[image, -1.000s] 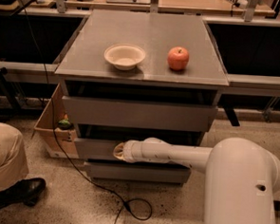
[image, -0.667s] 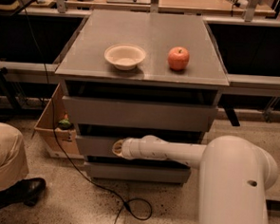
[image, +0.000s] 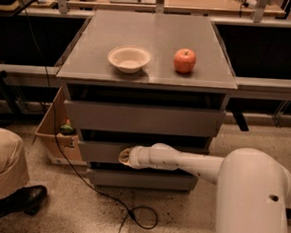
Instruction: Close middle drawer
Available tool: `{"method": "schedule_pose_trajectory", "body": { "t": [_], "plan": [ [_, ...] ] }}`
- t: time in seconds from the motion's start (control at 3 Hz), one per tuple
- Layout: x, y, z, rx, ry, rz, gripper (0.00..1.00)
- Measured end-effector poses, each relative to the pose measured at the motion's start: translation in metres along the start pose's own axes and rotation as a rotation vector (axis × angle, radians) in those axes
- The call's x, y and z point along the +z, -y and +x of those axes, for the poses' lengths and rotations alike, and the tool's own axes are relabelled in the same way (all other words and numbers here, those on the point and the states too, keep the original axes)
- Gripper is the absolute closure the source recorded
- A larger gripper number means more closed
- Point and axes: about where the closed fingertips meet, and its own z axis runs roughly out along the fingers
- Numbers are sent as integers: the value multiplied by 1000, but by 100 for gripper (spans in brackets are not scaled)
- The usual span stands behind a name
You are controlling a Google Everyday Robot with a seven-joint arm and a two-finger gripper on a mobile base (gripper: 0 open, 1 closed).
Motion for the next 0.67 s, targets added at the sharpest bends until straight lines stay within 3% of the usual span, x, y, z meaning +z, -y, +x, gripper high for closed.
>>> {"method": "schedule_pose_trajectory", "body": {
  "t": [0.33,0.67],
  "plan": [
    [-34,-13,1,47,13,-2,100],
    [-85,-26,6,79,-22,-8,100]
  ]
}}
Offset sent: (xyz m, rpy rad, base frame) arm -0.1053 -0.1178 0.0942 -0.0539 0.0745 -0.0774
